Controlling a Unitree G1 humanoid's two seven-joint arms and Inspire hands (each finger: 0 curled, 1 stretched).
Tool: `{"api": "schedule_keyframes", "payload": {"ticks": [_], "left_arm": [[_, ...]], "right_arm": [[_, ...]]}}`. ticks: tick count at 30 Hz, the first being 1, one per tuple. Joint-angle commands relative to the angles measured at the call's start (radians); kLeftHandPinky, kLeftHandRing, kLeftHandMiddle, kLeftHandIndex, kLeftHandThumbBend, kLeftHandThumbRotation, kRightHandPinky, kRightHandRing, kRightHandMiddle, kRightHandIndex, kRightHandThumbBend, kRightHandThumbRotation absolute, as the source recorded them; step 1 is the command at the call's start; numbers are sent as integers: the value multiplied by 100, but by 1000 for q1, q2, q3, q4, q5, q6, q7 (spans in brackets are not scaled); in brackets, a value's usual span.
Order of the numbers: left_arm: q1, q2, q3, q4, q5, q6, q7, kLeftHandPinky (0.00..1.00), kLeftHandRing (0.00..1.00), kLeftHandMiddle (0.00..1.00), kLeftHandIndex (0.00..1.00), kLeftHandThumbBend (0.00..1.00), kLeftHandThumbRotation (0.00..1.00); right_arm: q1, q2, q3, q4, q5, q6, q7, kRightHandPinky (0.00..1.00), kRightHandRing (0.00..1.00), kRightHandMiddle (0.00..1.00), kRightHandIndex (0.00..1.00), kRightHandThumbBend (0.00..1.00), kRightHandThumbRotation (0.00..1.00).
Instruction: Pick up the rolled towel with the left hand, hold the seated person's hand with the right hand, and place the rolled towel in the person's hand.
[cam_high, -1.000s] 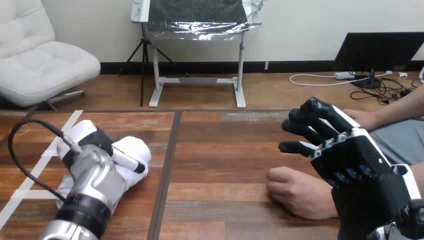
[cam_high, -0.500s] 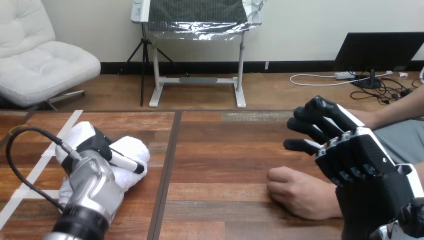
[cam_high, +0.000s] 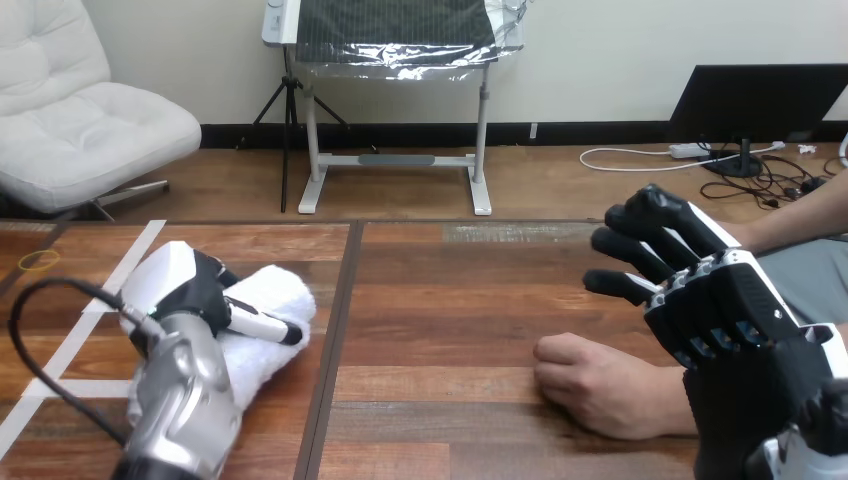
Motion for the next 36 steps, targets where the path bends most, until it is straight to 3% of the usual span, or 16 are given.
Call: {"api": "schedule_keyframes", "payload": {"ticks": [1, 6, 10, 19, 27, 36], "left_arm": [[29, -18, 78, -291, -16, -89, 93, 16, 25, 34, 42, 76, 0], [71, -53, 121, -382, -51, -133, 132, 18, 26, 35, 42, 72, 0], [118, -82, 161, -463, -111, -231, 156, 18, 26, 34, 42, 69, 0], [187, -115, 196, -591, -173, -362, 190, 21, 28, 36, 43, 65, 0], [223, -136, 230, -665, -263, -466, 165, 22, 29, 37, 43, 62, 0], [247, -171, 262, -719, -361, -553, 148, 23, 29, 36, 42, 61, 0]], "right_arm": [[-102, 4, -61, -19, -63, 39, -35, 74, 84, 84, 85, 88, 100], [-141, -12, -94, 6, -98, 43, -43, 74, 85, 84, 85, 85, 100], [-184, -40, -134, 38, -133, 49, -43, 75, 86, 84, 86, 84, 99], [-262, -94, -206, 76, -230, 101, -57, 75, 83, 83, 86, 85, 93], [-319, -145, -237, 119, -242, 122, -43, 77, 83, 84, 85, 87, 85], [-378, -211, -272, 180, -300, 133, -39, 78, 84, 86, 86, 90, 77]]}}
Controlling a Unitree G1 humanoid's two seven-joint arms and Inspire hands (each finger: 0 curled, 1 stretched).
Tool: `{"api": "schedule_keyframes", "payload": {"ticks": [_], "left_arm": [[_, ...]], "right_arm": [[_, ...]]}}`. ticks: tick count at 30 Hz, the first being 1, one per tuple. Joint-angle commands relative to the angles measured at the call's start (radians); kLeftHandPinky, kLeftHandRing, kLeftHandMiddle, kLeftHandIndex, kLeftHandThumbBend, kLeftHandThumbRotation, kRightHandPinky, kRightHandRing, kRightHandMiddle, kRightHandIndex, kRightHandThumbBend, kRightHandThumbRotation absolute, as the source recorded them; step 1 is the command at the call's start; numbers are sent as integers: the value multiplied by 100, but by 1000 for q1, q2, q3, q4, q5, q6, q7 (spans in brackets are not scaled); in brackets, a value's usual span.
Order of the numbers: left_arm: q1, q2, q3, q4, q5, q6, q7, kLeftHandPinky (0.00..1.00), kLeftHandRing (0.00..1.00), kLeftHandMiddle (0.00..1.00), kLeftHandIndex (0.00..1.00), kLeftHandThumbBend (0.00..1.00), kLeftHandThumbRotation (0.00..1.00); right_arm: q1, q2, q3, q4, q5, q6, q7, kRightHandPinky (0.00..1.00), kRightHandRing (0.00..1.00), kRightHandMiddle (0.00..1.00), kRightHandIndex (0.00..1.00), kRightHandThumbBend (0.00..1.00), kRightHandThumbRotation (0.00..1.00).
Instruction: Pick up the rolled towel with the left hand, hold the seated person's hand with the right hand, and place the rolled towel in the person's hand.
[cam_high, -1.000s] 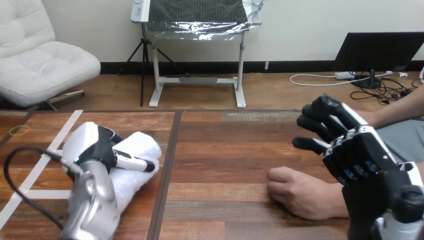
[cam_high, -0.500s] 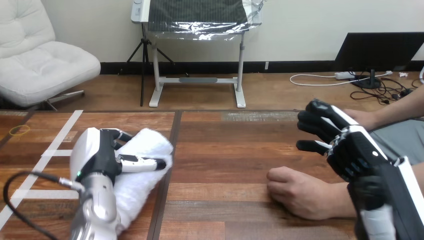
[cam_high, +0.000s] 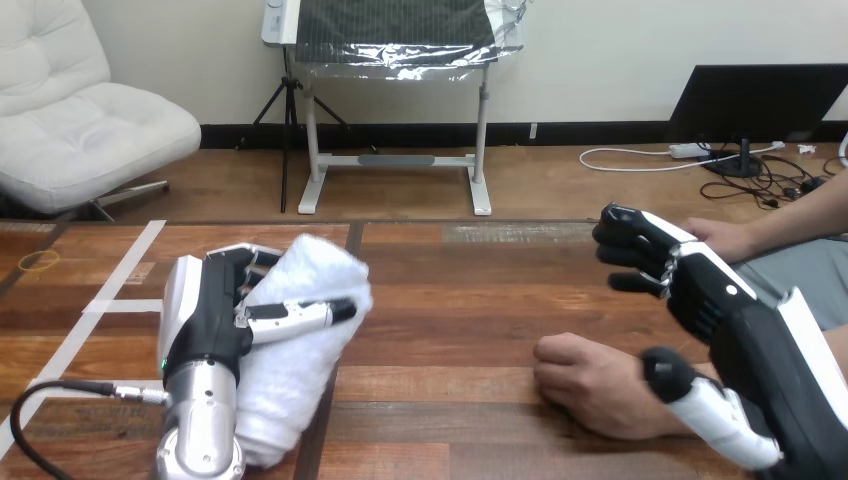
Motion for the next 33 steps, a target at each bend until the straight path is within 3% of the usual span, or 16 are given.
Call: {"api": "schedule_keyframes", "payload": {"ticks": [1, 6, 18, 25, 33], "left_arm": [[-90, -43, 116, -319, -107, -236, 50, 23, 28, 36, 42, 61, 0], [-83, -53, 124, -335, -146, -265, 39, 23, 28, 35, 41, 59, 0], [-80, -59, 136, -326, -227, -358, -3, 21, 27, 33, 40, 55, 0], [-78, -88, 142, -336, -303, -385, -23, 20, 26, 32, 39, 55, 0], [-80, -85, 140, -330, -308, -408, -37, 20, 26, 32, 39, 55, 0]], "right_arm": [[-208, -92, -90, 72, -67, 18, -7, 78, 84, 86, 86, 90, 76], [-234, -127, -100, 103, -75, 23, 5, 78, 85, 87, 87, 90, 70], [-273, -231, -131, 117, -147, 106, 36, 75, 85, 89, 89, 92, 62], [-298, -297, -148, 136, -143, 151, 88, 75, 87, 91, 90, 93, 55], [-329, -369, -165, 174, -141, 169, 149, 75, 89, 92, 91, 93, 44]]}}
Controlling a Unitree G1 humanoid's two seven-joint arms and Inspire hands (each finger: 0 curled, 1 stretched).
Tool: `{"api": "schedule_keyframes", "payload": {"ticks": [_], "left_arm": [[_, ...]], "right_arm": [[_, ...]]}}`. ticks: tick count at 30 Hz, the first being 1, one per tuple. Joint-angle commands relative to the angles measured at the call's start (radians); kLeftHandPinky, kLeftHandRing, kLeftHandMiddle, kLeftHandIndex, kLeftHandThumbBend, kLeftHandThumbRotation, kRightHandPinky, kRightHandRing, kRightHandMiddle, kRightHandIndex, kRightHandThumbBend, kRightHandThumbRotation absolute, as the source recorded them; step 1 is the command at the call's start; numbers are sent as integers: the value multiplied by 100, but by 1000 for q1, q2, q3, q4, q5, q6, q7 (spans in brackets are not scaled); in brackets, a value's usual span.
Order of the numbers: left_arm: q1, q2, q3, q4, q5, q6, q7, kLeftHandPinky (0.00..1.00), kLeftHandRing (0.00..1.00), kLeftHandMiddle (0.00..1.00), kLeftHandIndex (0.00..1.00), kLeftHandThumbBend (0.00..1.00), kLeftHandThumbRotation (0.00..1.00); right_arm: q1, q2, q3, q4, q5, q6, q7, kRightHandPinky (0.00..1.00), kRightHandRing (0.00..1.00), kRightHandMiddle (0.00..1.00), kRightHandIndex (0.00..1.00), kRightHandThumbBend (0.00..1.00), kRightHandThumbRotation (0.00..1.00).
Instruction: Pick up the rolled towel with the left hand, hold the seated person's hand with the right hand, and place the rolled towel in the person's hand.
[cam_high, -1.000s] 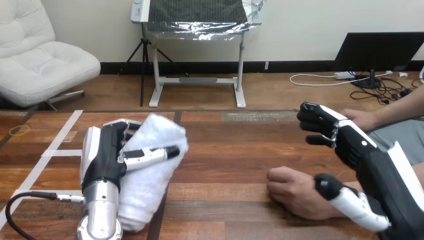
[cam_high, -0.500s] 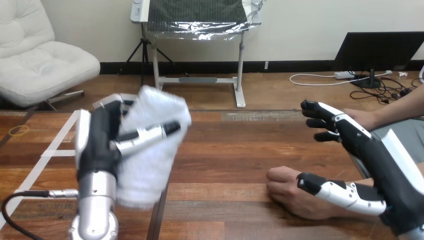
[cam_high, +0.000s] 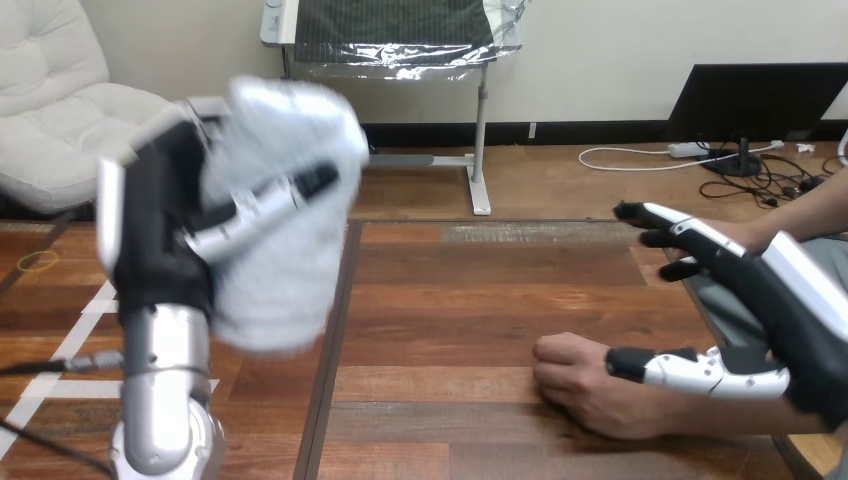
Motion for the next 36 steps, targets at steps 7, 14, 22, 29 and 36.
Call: {"api": "schedule_keyframes", "payload": {"ticks": [7, 14, 22, 29, 36], "left_arm": [[-112, 2, 17, -35, -5, -77, -41, 20, 26, 33, 39, 53, 0], [-129, -6, 19, -11, -3, -108, -58, 20, 27, 33, 39, 54, 0], [-144, -18, 26, 10, -20, -120, -74, 20, 27, 33, 39, 54, 0], [-152, -24, 31, 22, -16, -125, -78, 20, 27, 33, 39, 54, 0], [-160, -30, 33, 35, -24, -135, -84, 20, 26, 32, 39, 54, 0]], "right_arm": [[-124, -125, -39, 48, -5, 28, 69, 72, 88, 91, 90, 96, 38], [-155, -180, -30, 72, -21, 80, 117, 71, 87, 91, 90, 99, 32], [-196, -222, -12, 133, -48, 74, 155, 68, 85, 90, 90, 100, 29], [-227, -250, 11, 182, -81, 81, 187, 67, 85, 89, 89, 100, 27], [-250, -263, 28, 219, -97, 99, 217, 69, 86, 89, 88, 100, 23]]}}
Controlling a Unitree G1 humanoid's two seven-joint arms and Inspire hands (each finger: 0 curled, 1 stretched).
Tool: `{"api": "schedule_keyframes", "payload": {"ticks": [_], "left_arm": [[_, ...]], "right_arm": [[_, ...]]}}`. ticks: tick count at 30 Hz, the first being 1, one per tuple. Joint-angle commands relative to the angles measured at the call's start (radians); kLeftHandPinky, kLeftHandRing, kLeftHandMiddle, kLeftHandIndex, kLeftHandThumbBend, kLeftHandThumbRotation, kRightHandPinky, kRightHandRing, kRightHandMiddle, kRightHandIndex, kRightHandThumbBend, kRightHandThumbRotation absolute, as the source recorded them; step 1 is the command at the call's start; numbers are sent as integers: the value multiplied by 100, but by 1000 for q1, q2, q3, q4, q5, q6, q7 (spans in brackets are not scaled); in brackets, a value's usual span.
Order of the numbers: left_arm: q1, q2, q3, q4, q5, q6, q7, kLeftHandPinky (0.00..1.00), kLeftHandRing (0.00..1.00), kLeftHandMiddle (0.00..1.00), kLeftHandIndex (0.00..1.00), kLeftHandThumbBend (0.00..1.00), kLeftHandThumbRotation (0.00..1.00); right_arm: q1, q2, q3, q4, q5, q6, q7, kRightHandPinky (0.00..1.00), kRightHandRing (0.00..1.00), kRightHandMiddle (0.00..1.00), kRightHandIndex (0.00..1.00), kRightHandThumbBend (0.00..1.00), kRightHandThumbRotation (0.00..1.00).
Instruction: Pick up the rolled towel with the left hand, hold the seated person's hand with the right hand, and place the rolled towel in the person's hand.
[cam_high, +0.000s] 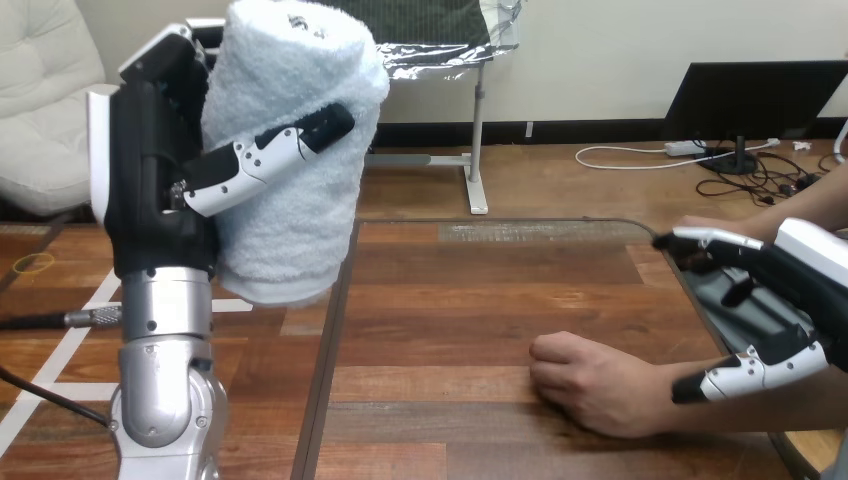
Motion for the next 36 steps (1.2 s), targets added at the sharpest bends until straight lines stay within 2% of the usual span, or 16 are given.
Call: {"api": "schedule_keyframes", "payload": {"ticks": [1, 9, 18, 36], "left_arm": [[-79, -6, 8, 4, -13, -41, -8, 20, 26, 32, 39, 54, 0], [-84, -6, 12, 20, -17, -51, -17, 19, 26, 32, 38, 53, 0], [-88, -13, 15, 35, -31, -54, -22, 19, 26, 32, 38, 53, 0], [-91, -19, 19, 55, -65, -55, -33, 20, 27, 33, 39, 54, 0]], "right_arm": [[-80, -35, 24, 22, -13, 17, 15, 69, 87, 89, 88, 100, 23], [-100, -47, 44, 55, -35, 26, 41, 69, 87, 89, 89, 100, 19], [-116, -51, 66, 72, -56, 67, 67, 68, 87, 90, 89, 100, 16], [-128, -41, 113, 120, -124, 59, 38, 64, 83, 88, 87, 100, 9]]}}
